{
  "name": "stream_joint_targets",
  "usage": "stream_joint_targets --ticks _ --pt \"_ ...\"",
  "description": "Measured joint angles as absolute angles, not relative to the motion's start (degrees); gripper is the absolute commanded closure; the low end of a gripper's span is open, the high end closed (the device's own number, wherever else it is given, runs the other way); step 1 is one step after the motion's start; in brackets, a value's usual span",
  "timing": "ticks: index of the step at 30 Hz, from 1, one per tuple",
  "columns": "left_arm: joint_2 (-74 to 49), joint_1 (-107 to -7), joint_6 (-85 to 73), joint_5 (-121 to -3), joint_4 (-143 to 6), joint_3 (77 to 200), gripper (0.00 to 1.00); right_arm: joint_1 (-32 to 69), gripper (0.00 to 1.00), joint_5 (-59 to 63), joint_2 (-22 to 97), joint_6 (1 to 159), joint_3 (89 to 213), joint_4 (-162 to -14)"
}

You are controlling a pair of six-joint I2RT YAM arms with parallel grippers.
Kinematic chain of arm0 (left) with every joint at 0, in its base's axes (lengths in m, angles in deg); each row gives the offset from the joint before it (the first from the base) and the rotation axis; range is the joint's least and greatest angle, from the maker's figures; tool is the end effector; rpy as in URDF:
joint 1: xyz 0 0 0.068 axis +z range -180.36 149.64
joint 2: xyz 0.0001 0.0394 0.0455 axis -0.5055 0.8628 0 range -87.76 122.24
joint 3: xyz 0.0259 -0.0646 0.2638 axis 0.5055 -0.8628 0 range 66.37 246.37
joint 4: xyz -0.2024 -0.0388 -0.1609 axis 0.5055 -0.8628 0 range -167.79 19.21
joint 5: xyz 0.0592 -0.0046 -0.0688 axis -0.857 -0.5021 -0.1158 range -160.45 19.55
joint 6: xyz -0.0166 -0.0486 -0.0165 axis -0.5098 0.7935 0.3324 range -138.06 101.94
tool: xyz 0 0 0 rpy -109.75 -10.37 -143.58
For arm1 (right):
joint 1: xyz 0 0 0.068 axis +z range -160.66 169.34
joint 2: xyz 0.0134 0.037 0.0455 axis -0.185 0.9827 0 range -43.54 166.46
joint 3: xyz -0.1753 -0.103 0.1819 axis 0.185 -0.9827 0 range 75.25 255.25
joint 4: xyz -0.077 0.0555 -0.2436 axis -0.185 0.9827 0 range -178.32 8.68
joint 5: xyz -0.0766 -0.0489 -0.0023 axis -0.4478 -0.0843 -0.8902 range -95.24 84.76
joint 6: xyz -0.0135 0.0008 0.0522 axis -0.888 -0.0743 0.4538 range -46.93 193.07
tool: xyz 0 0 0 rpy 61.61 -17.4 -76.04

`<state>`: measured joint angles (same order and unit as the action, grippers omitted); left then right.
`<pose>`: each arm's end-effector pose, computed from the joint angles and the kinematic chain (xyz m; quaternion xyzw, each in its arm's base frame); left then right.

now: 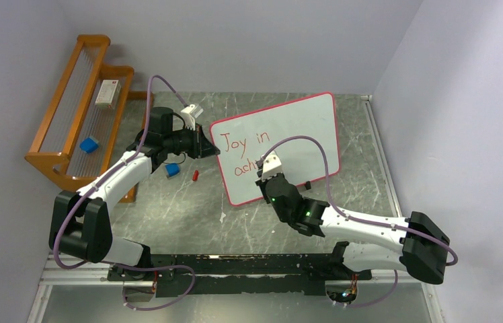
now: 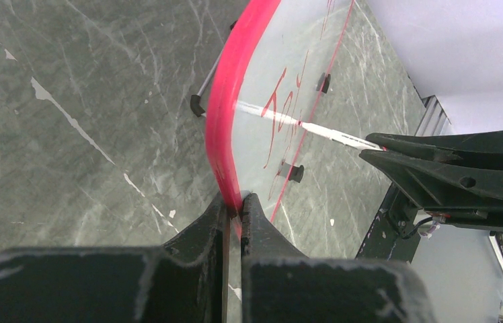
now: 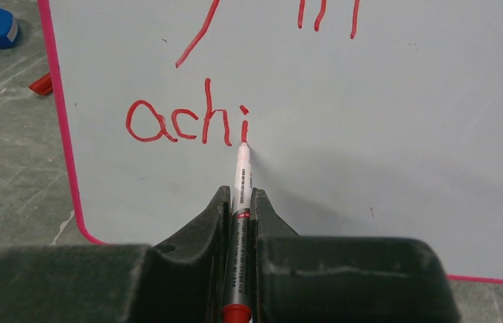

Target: Write a sentence on the whiteboard

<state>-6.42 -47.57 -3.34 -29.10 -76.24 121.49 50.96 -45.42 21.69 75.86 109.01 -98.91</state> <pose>0.2913 -0.1148 0.2672 0.1897 0.8131 -0.4218 0.3535 0.1363 0.2041 0.2404 -0.2101 0.7694 0.0446 0.6016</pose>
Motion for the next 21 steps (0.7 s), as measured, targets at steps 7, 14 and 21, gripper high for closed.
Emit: stream_joint_targets --ticks 7,14,21 --pt "-6.42 -47.57 -3.32 -29.06 -76.24 121.51 0.95 50.96 1.00 -45.07 20.75 75.81 109.01 -97.68" --pt "-6.42 -47.57 -3.34 -29.06 -76.24 121.51 0.95 50.96 1.00 -45.51 18.26 75.38 108.94 -98.27" --pt "-6.42 -47.62 -3.34 -29.06 -76.24 121.51 0.95 50.90 1.00 -46.60 17.80 74.37 108.35 -100.09"
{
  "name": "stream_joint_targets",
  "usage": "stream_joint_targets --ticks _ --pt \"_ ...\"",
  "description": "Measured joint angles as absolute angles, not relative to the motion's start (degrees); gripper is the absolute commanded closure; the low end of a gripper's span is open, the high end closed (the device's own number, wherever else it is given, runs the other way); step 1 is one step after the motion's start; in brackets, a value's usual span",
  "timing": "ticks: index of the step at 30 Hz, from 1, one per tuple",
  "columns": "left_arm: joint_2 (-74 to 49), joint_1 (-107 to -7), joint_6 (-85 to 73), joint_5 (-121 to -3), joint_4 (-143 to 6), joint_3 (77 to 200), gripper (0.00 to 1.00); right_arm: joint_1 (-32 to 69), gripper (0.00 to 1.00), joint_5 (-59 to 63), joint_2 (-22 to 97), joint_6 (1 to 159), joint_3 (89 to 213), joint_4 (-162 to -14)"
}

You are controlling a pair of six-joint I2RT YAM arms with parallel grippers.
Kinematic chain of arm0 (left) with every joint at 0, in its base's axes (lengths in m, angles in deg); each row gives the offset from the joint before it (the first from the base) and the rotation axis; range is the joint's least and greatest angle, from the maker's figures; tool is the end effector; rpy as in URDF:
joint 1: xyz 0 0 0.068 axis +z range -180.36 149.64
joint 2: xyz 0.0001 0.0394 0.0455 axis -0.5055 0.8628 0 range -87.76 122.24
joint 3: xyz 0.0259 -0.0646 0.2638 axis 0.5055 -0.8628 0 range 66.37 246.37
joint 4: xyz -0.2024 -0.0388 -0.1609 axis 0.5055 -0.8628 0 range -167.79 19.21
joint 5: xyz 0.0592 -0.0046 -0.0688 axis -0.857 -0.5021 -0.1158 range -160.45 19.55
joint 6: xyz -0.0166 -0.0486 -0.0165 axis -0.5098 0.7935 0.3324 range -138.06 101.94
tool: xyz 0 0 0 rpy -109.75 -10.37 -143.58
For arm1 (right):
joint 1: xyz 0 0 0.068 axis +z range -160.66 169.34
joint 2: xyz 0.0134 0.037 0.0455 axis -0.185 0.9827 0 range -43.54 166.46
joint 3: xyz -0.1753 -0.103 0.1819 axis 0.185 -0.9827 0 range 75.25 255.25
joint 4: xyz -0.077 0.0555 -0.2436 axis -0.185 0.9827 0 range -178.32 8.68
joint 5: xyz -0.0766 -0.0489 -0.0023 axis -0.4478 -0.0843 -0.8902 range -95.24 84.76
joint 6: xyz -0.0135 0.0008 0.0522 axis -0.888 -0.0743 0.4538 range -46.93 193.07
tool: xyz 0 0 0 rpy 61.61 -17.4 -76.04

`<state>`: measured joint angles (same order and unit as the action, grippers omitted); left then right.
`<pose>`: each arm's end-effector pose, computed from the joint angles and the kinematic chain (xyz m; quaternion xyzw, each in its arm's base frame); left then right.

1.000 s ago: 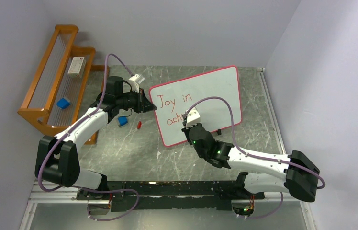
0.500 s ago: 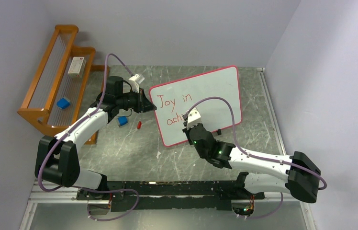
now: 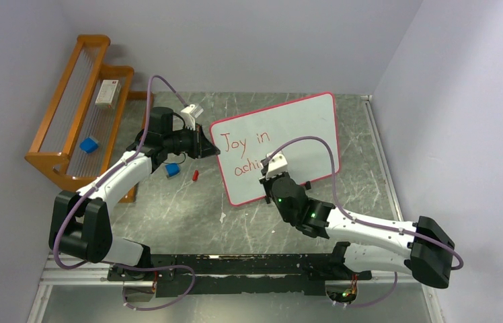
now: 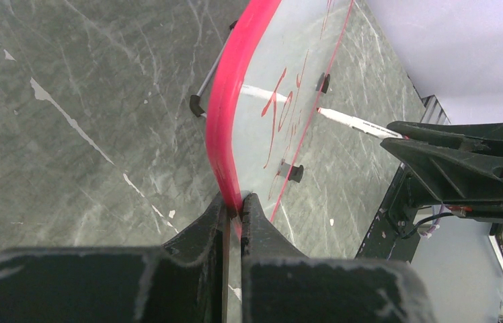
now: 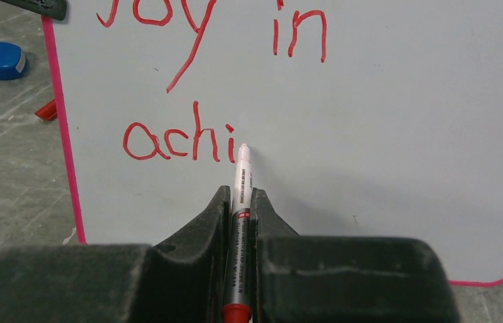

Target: Write a sentence on the whiteboard

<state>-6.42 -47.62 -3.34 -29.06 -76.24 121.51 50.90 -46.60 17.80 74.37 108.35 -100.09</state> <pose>0.2912 -0.1150 0.2673 0.1903 0.8128 -0.4222 0.3534 0.1323 0.1948 0.2535 -0.1933 0.7543 0.0506 0.6254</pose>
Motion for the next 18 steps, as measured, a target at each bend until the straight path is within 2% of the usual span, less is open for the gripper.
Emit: stream_joint_targets --ticks 18 --pt "-6.42 -47.62 -3.34 -29.06 -76.24 121.51 0.95 50.51 1.00 -46.95 20.47 74.13 107.15 -102.32"
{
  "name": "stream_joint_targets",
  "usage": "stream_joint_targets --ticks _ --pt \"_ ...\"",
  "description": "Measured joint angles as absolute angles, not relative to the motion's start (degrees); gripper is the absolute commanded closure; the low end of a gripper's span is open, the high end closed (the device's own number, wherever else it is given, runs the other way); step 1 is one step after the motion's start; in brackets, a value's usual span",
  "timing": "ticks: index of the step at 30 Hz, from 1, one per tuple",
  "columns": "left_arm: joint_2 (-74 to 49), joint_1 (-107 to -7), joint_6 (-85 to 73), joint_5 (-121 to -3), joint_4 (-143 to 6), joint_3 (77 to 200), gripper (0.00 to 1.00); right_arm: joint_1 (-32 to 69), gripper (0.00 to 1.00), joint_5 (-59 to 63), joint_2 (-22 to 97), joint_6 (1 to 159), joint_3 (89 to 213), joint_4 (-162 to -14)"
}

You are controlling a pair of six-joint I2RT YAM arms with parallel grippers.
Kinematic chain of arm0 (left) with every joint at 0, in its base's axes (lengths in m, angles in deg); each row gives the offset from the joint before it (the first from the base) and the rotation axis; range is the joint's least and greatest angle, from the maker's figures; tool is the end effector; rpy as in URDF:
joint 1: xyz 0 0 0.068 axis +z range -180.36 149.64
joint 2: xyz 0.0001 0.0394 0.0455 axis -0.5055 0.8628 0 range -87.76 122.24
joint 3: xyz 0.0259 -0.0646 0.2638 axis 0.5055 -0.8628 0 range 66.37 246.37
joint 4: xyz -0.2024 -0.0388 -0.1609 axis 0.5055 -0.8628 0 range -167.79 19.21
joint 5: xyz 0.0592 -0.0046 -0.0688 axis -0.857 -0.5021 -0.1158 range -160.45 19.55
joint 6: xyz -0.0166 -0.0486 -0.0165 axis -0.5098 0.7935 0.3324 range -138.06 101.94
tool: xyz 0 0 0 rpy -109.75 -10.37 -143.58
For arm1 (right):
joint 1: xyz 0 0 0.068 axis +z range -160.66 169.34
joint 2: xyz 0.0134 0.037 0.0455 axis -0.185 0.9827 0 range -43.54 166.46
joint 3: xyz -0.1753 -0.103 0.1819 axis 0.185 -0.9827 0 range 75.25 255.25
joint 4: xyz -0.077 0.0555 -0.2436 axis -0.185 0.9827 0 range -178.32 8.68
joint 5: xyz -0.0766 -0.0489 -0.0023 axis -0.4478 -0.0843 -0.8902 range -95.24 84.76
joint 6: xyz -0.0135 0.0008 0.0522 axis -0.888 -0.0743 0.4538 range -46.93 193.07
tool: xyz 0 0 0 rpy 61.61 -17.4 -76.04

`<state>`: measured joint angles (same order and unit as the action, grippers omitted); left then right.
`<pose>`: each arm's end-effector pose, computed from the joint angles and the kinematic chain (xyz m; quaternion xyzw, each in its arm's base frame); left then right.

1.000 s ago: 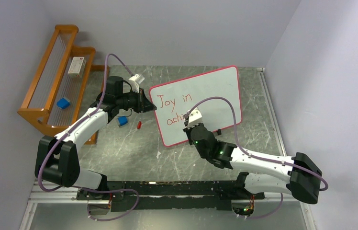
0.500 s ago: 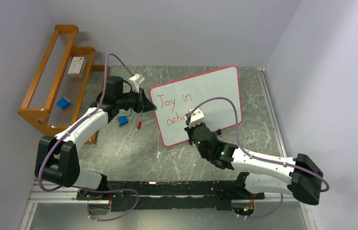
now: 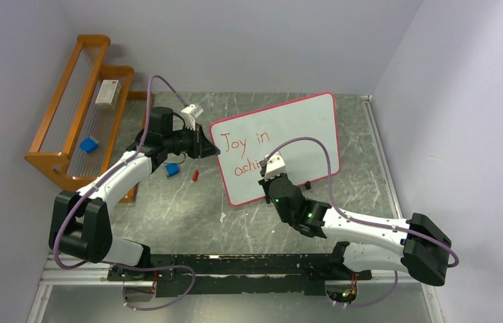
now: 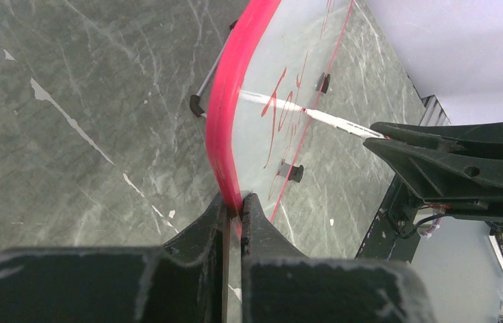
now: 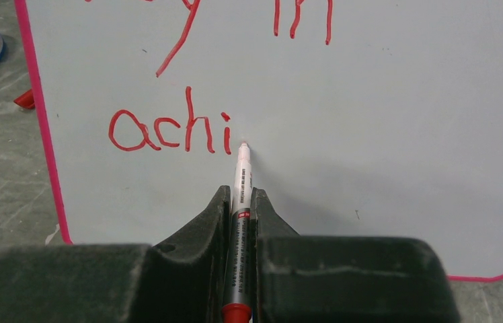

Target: Write a sentence on the whiteboard

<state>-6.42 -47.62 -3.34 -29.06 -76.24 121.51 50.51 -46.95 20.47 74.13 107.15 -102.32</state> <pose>0.2912 -0.1150 0.2673 0.1903 0.8128 -0.4222 0.3534 0.1362 0.1983 0.2401 -0.1980 0.7595 0.0367 0.6186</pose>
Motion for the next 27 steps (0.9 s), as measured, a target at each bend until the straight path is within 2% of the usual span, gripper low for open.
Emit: stream_joint_targets --ticks 27 --pt "-6.42 -47.64 -3.49 -29.06 -76.24 121.51 0.95 49.63 1.00 -49.51 20.64 73.85 106.82 -103.69"
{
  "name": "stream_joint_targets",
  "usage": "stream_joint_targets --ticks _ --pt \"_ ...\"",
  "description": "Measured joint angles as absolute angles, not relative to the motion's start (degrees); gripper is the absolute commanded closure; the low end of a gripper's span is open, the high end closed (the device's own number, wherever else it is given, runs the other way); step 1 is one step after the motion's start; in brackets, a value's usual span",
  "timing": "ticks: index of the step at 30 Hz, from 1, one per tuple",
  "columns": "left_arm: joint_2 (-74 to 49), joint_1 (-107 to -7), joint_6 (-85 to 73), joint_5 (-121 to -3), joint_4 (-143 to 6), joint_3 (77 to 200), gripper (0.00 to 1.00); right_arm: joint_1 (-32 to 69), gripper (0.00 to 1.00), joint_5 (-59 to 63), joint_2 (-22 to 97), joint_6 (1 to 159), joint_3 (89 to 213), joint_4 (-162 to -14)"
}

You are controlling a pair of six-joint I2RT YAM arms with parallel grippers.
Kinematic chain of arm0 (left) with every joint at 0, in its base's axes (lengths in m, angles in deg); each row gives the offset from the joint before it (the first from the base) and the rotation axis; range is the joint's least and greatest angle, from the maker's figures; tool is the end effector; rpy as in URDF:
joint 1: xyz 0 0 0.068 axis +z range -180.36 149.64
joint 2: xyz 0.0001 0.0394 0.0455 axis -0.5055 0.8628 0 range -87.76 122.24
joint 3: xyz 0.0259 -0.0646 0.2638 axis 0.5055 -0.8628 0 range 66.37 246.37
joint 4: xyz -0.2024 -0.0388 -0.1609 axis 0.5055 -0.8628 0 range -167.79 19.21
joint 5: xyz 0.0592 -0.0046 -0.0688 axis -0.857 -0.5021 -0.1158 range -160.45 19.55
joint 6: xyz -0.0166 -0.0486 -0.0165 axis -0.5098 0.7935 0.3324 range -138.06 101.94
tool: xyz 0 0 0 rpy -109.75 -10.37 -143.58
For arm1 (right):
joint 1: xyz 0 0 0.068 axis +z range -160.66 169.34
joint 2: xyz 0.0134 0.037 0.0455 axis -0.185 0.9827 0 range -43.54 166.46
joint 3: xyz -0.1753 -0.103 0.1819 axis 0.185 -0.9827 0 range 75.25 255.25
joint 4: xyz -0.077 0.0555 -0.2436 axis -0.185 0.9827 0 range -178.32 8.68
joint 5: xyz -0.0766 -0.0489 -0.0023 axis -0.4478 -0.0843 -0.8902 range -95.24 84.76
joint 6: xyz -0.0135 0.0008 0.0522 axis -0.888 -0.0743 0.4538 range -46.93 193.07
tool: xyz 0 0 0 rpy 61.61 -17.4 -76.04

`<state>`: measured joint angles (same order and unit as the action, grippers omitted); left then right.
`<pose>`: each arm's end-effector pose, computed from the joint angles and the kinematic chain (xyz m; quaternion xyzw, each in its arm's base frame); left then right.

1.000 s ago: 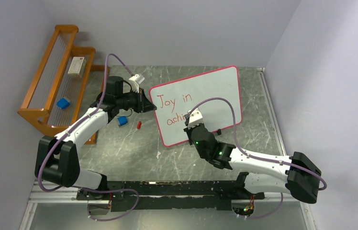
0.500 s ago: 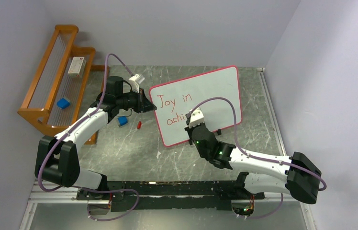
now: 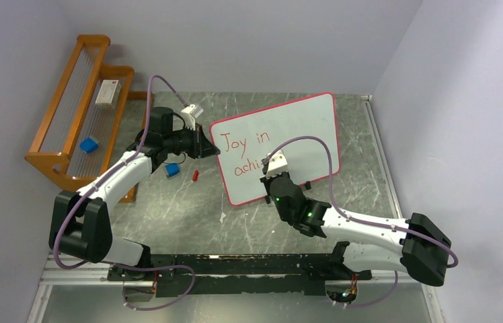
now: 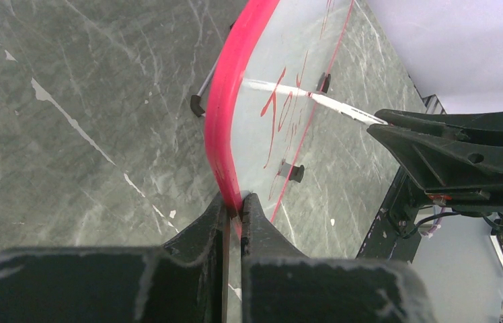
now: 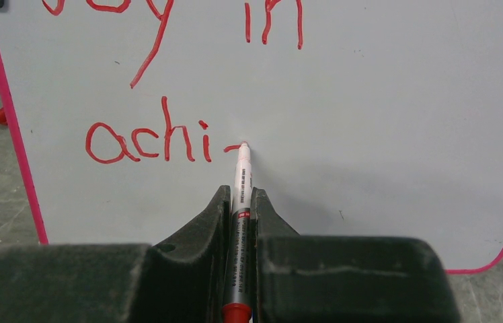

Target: Write a sentence on the whiteboard

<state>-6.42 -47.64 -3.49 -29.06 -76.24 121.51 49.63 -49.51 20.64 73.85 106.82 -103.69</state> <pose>0.2912 -0.1151 0.2673 0.1915 0.8125 -0.4218 0.3538 0.1399 0.1951 0.2402 -0.1760 0.7583 0.0178 0.6274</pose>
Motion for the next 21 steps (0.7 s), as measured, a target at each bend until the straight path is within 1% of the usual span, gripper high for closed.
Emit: stream_joint_targets --ticks 21 --pt "-6.42 -47.64 -3.51 -29.13 -76.24 121.51 0.95 49.61 1.00 -47.87 21.82 70.98 107.02 -107.26"
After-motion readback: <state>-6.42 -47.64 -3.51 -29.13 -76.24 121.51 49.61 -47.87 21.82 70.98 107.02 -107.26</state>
